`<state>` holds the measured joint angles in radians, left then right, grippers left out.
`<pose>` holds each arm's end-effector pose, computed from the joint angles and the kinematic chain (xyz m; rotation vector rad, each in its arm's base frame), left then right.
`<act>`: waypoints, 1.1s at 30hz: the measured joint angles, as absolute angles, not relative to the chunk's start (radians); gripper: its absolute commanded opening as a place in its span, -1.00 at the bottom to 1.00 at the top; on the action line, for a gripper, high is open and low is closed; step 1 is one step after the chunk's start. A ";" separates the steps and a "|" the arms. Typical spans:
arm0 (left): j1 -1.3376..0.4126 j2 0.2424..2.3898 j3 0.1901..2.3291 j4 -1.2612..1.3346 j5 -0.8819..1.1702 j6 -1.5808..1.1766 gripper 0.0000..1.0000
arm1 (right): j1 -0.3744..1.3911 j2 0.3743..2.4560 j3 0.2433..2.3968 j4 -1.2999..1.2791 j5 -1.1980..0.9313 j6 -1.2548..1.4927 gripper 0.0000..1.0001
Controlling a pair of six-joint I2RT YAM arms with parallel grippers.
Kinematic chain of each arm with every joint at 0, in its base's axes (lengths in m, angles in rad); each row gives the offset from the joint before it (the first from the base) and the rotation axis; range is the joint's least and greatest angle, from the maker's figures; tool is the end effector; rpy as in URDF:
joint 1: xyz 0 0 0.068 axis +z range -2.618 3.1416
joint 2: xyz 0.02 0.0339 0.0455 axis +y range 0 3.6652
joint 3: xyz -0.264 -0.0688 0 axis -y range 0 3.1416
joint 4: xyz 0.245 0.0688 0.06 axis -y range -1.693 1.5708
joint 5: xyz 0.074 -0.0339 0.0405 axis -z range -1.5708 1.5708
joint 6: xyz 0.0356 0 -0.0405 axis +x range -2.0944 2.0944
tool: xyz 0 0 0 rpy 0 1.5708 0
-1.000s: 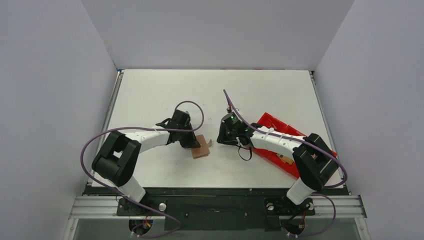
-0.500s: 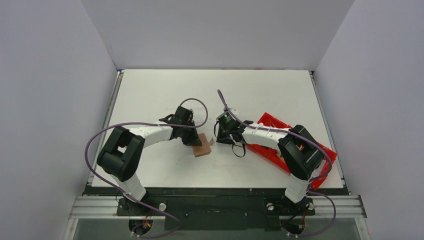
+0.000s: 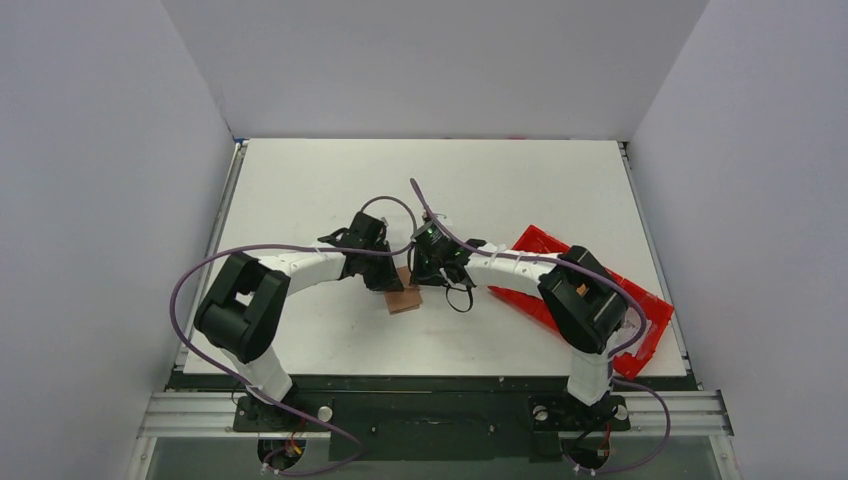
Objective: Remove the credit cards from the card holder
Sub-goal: Close the card holder at the center of the board.
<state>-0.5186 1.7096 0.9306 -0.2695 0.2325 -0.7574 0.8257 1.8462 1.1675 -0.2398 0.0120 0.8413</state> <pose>0.2801 -0.1693 0.1514 -0.2444 2.7640 -0.7016 0.2625 0.2839 0.1734 0.0258 2.6203 0.6455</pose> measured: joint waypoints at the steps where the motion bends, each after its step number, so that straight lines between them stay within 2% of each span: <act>1: -0.519 1.710 0.931 -0.270 0.233 -0.756 -1.00 | 0.829 1.858 1.171 -0.239 0.007 0.841 -0.67; 17: -0.519 1.707 0.949 -0.311 0.223 -0.738 -1.00 | 0.839 1.905 1.179 -0.215 -0.014 0.849 -0.71; 24: -0.517 1.616 0.974 -0.408 0.155 -0.718 -0.99 | 0.839 1.909 1.172 -0.185 -0.027 0.861 -0.71; 28: -0.509 1.541 0.978 -0.441 0.120 -0.713 -0.97 | 0.838 1.908 1.171 -0.184 -0.028 0.863 -0.68; 33: -0.485 1.482 0.977 -0.467 0.099 -0.709 -0.97 | 0.838 1.898 1.171 -0.191 -0.047 0.869 -0.51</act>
